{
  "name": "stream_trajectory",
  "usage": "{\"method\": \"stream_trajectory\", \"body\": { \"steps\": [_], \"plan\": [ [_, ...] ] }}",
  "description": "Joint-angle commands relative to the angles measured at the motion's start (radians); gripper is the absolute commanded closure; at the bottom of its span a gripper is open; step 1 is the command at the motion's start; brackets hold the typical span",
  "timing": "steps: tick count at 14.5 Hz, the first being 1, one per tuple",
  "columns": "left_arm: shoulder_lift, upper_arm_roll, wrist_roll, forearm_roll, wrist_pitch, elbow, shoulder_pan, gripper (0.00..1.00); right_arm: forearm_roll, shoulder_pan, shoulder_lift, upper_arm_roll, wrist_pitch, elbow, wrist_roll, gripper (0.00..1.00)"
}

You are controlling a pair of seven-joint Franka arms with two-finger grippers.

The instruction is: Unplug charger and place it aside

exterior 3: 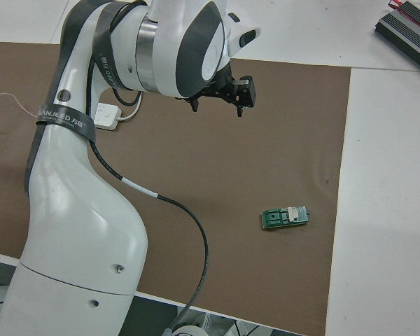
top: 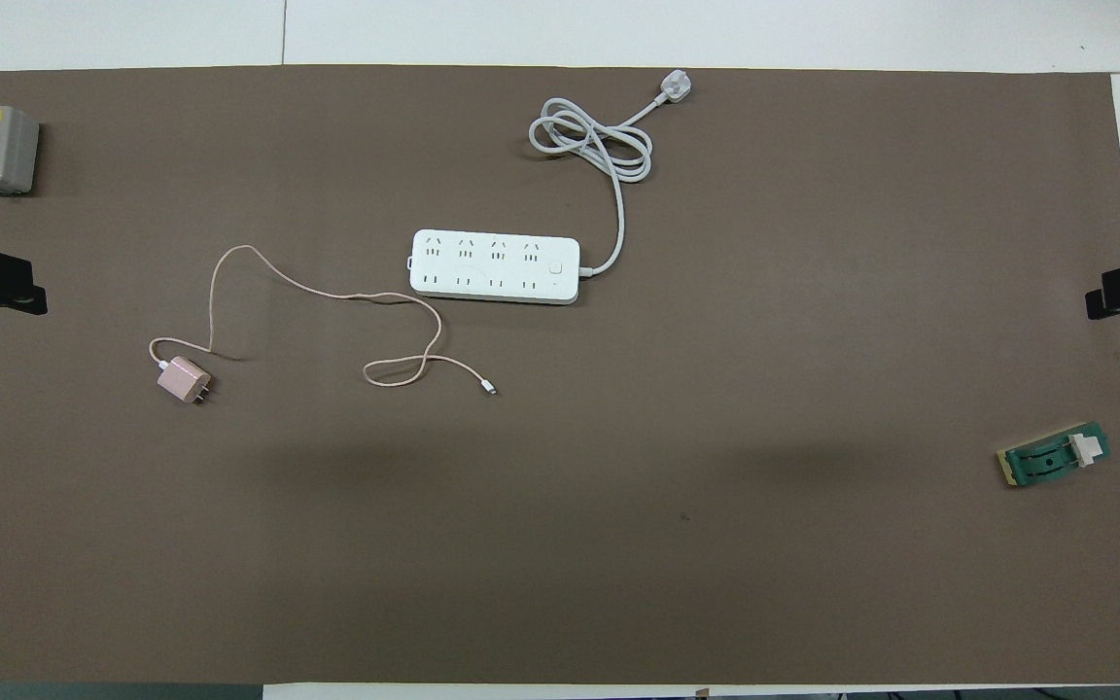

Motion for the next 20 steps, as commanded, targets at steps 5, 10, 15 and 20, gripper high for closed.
{"method": "stream_trajectory", "body": {
  "steps": [5,10,15,20],
  "plan": [
    [0.009,0.084,0.016,0.015,-0.009,0.007,-0.125,0.00,0.013,-0.009,-0.003,0.010,0.005,0.004,0.007,0.00],
    [0.009,0.084,0.094,-0.016,-0.009,0.004,-0.125,0.00,0.011,-0.006,-0.003,0.013,0.011,0.002,0.007,0.00],
    [0.009,0.082,0.108,-0.017,-0.010,0.003,-0.122,0.00,0.013,-0.002,-0.003,0.013,0.014,0.002,0.007,0.00],
    [0.007,0.084,0.119,-0.019,-0.010,0.004,-0.122,0.00,0.013,0.000,-0.003,0.013,0.019,0.002,0.009,0.00]
  ]
}}
